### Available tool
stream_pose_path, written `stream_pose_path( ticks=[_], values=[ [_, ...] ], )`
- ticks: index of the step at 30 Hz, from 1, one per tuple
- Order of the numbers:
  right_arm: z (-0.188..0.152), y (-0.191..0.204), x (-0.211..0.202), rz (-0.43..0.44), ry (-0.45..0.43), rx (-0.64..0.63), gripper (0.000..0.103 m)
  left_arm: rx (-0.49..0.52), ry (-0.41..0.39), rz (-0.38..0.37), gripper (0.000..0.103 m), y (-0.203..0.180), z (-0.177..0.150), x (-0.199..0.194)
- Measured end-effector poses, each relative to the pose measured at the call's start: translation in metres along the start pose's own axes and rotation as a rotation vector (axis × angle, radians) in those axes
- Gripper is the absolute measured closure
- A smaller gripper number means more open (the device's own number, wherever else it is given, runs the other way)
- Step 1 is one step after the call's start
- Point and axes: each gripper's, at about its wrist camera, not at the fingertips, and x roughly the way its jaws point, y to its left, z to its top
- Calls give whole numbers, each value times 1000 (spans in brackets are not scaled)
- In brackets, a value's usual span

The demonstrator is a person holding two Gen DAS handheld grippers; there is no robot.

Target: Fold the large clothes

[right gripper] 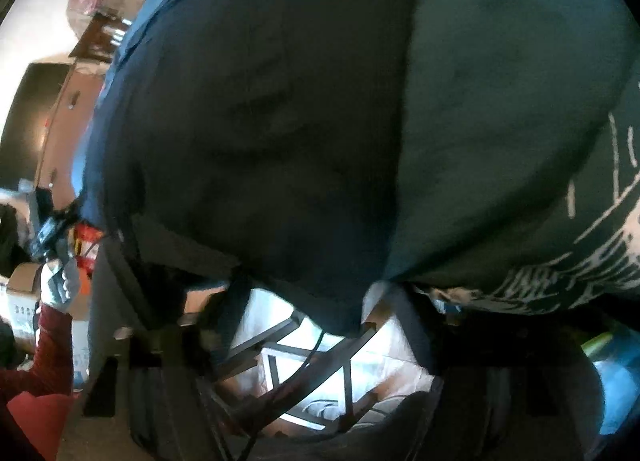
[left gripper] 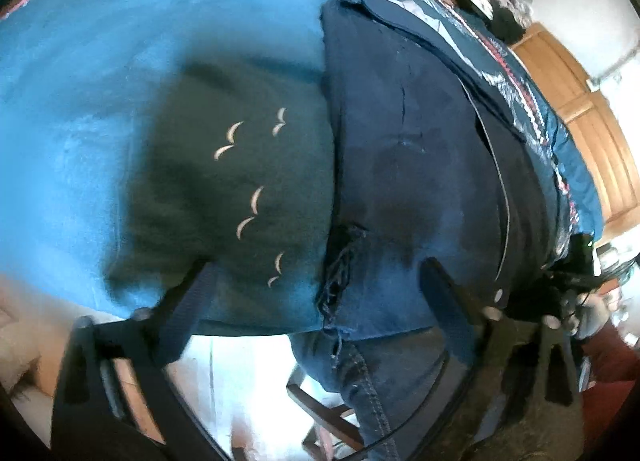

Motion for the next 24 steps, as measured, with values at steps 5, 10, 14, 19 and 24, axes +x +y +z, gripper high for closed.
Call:
stream_pose_path(
  ticks=[5,10,14,19,24],
  values=[
    [-7,0,-3,-8,3,-4,44,26,8,-53,91,-5,3,2],
    [-4,4,-1,-4,2,-4,40,-1,29,-104,79,1,7,10],
    [-3,6,9,-22,28,-19,49,7,24,-99,77,-3,8,12],
    [-18,22,-46,93,-93,-12,91,-86,-57,-250,93,-10,10,-29],
    [-14,35,-137,309,-308,31,92,-152,-221,-436,93,-22,45,-83]
  ],
)
